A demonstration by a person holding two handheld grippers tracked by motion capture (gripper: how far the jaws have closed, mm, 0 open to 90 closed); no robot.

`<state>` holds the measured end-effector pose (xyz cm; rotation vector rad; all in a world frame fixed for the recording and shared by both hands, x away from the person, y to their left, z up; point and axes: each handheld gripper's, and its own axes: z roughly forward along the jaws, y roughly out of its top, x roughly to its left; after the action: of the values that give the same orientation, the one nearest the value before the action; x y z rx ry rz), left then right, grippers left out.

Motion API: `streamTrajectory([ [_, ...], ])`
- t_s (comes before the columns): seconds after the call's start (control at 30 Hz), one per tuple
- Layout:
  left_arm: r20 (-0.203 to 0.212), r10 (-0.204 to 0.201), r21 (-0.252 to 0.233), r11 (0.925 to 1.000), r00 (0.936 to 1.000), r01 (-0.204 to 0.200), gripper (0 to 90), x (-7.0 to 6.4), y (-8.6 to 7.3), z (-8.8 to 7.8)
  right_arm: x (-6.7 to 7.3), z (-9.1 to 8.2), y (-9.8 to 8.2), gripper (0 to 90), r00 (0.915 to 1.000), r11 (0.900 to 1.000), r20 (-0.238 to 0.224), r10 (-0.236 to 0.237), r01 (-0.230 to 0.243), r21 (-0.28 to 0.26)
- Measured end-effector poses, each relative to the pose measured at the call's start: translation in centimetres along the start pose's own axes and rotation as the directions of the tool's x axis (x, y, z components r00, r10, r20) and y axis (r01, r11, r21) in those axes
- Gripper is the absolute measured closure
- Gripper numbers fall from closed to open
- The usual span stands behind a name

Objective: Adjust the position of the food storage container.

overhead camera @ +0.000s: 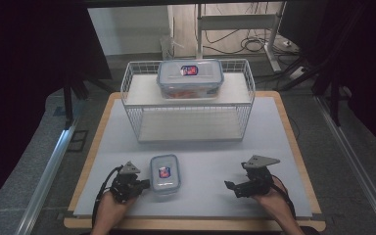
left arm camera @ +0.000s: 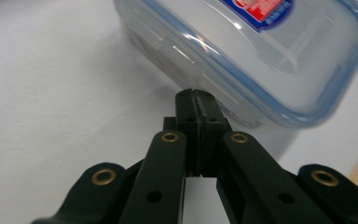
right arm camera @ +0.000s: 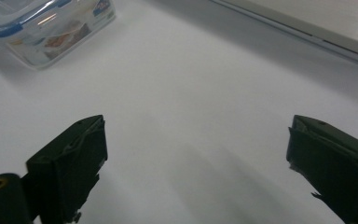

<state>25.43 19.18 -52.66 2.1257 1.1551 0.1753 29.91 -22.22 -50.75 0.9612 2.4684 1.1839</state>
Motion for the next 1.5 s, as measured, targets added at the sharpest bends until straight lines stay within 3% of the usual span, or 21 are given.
streamTrajectory([
  [0.17,0.035,0.027,0.000,0.9996,0.9990,-0.027,89.9,-1.5,0.0,0.2,0.2,0.1,0.1,1.3,0.9999,1.000,-0.014,0.003,-0.003,-0.014],
  [0.3,0.082,0.070,0.006,0.9975,0.9942,-0.070,89.9,-2.8,0.7,1.1,0.4,0.1,0.2,3.1,0.9996,1.000,-0.022,0.016,-0.016,-0.019],
  [0.4,0.101,0.130,0.009,0.9913,0.9864,-0.131,89.8,-4.5,2.0,2.5,0.6,0.1,0.4,12.6,0.9995,1.000,-0.027,0.017,-0.017,-0.005],
  [0.5,0.098,0.162,0.017,0.9863,0.9820,-0.164,89.8,-5.2,2.4,3.0,0.7,0.0,0.5,20.5,0.9997,1.000,-0.021,0.014,-0.014,0.007],
  [0.57,0.069,0.178,0.028,0.9832,0.9815,-0.180,89.6,-5.0,2.4,2.8,0.7,-0.3,0.6,31.2,0.9997,1.000,-0.026,0.003,-0.002,0.023],
  [0.6,0.023,0.163,0.032,0.9860,0.9864,-0.163,89.5,-4.0,2.1,2.2,0.7,-0.5,0.6,42.8,0.9992,0.999,-0.039,-0.007,0.008,0.040],
  [0.63,0.023,0.163,0.032,0.9860,0.9864,-0.163,89.5,-4.0,2.1,2.2,0.7,-0.5,0.6,42.8,0.9992,0.999,-0.039,-0.007,0.008,0.040],
  [0.73,-0.029,0.087,0.005,0.9962,0.9958,-0.087,89.5,-1.6,1.8,1.2,0.6,-0.7,0.6,57.2,0.9973,0.998,-0.073,-0.005,0.009,0.057],
  [0.8,-0.053,0.051,-0.026,0.9983,0.9973,-0.052,89.6,-0.1,2.1,0.9,0.7,-0.8,0.8,64.5,0.9963,0.998,-0.086,0.003,0.001,0.058],
  [0.87,-0.072,0.046,-0.053,0.9974,0.9963,-0.050,89.6,0.9,2.8,1.0,1.1,-0.8,1.2,72.6,0.9953,0.998,-0.096,0.008,-0.003,0.057],
  [0.93,-0.091,0.057,-0.070,0.9955,0.9942,-0.064,89.5,1.9,3.7,1.5,1.2,-0.7,1.2,74.7,0.9945,0.998,-0.105,0.007,-0.001,0.057],
  [1.03,-0.084,0.067,-0.064,0.9953,0.9941,-0.073,89.3,2.4,4.1,2.1,1.9,-0.3,1.4,82.5,0.9916,0.998,-0.130,-0.004,0.012,0.061],
  [1.17,-0.038,0.080,-0.059,0.9948,0.9960,-0.082,89.2,2.0,4.2,2.6,3.2,0.9,1.9,87.9,0.9862,0.996,-0.164,-0.023,0.036,0.079],
  [1.23,-0.029,0.094,-0.056,0.9938,0.9951,-0.096,89.2,1.5,4.3,2.6,4.0,1.6,2.1,88.2,0.9826,0.995,-0.183,-0.031,0.047,0.088],
  [1.33,-0.051,0.104,-0.051,0.9930,0.9933,-0.106,89.8,1.0,4.4,2.7,5.3,3.1,2.2,87.9,0.9763,0.990,-0.211,-0.048,0.074,0.117],
  [1.5,-0.008,0.103,-0.048,0.9935,0.9946,-0.104,89.8,0.1,4.3,2.8,6.0,4.1,2.2,86.0,0.9732,0.988,-0.225,-0.048,0.079,0.130],
])
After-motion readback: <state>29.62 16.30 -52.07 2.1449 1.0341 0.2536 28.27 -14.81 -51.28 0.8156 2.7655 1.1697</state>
